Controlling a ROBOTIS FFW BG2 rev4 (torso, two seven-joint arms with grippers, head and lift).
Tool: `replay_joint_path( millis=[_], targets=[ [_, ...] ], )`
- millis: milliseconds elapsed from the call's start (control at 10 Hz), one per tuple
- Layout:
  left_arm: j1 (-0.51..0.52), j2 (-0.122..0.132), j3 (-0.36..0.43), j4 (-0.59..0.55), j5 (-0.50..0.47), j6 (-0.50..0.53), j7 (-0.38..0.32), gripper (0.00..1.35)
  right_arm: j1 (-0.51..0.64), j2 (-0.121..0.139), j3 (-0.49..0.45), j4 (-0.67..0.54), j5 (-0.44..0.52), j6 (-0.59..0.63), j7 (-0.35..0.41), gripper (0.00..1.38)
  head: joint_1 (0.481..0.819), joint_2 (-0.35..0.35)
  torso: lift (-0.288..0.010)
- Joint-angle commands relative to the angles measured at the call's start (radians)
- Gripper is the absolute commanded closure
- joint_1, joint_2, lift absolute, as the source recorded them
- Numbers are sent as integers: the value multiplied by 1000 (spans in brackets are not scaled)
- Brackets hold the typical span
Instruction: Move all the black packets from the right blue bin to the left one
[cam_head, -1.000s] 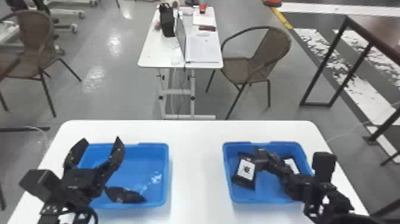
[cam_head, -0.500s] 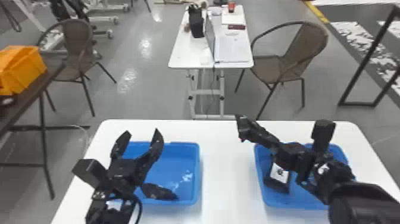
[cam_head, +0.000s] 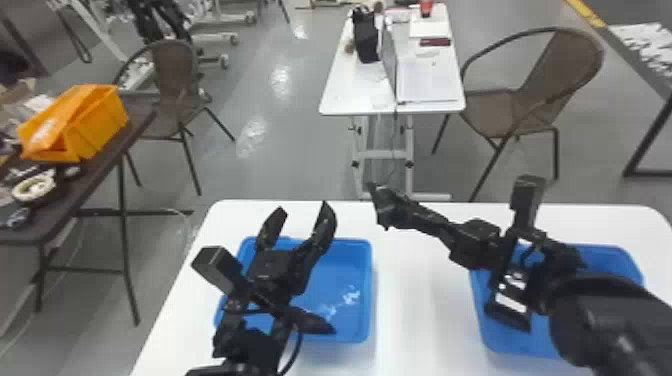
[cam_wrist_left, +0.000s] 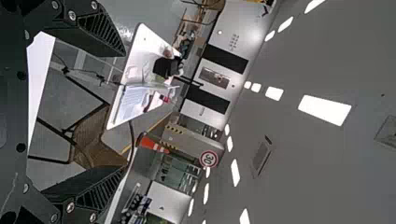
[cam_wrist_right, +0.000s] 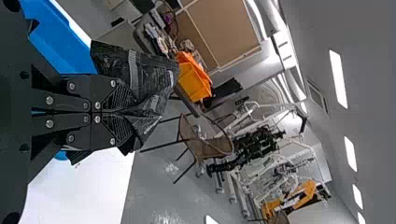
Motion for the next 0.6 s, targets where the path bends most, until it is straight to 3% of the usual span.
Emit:
replay_joint_path(
  millis=[0,300,500],
  targets=[
    [-8,-2,-21,0,24,18,-1,179,-31,2,45,31,-25,1,13,1177,695,174,0],
    [-38,21,-67,0,71,57,-26,182,-71,-3,129,69,-54,-4,14,1177,695,186,0],
    [-66,25,-76,-5,88,174,-96,182,-98,-4,177,89,-80,-18,16,1177,695,180,0]
  ],
)
